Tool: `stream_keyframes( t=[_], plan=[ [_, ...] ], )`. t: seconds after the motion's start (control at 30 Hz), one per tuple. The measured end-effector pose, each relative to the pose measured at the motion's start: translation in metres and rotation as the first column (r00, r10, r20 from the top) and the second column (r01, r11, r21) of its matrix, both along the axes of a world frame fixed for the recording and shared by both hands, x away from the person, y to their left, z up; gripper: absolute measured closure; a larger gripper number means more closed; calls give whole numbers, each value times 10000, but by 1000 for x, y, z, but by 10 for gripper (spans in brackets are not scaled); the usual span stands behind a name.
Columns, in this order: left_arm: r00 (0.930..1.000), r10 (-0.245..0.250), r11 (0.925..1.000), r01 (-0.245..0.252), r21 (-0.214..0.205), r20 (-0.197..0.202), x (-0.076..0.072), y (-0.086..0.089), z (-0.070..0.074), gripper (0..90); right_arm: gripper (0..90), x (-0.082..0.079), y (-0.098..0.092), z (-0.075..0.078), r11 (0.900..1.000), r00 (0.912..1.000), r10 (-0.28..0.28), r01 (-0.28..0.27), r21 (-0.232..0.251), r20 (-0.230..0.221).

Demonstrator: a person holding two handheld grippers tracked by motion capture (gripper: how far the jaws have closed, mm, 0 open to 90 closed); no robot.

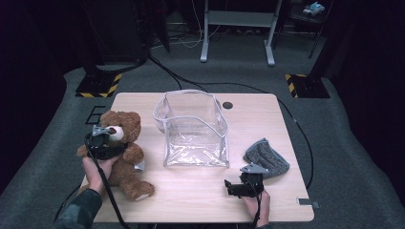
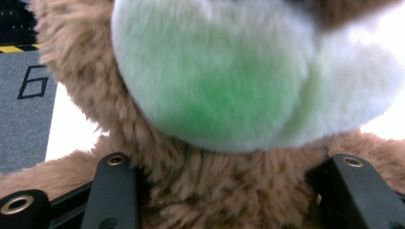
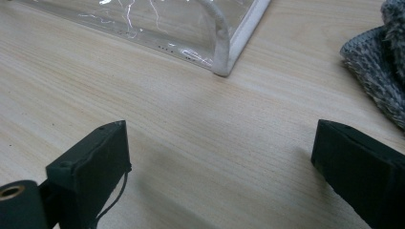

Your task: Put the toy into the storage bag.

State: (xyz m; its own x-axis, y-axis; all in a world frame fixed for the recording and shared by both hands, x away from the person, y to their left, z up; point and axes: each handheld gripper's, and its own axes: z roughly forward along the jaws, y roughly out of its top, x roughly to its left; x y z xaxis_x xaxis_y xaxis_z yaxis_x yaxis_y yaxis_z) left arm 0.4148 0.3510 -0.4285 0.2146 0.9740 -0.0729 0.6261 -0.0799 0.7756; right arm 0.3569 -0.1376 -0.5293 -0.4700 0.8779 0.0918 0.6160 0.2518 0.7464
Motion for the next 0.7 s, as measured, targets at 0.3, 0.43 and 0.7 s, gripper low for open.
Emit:
stream_keyframes(
  t=[0.3,0.43,0.7],
  plan=[
    [9994,53,9998,-46,-211,353,1,1,16,447,49,0,1,0,10000,10000,-38,38,-58,-26],
    [9984,93,9997,-79,-252,566,2,2,22,451,50,0,1,0,9999,10000,22,-22,-138,19],
    [9960,131,9997,-113,-209,887,5,2,34,458,49,0,2,0,9998,10000,-3,4,-212,18]
  ],
)
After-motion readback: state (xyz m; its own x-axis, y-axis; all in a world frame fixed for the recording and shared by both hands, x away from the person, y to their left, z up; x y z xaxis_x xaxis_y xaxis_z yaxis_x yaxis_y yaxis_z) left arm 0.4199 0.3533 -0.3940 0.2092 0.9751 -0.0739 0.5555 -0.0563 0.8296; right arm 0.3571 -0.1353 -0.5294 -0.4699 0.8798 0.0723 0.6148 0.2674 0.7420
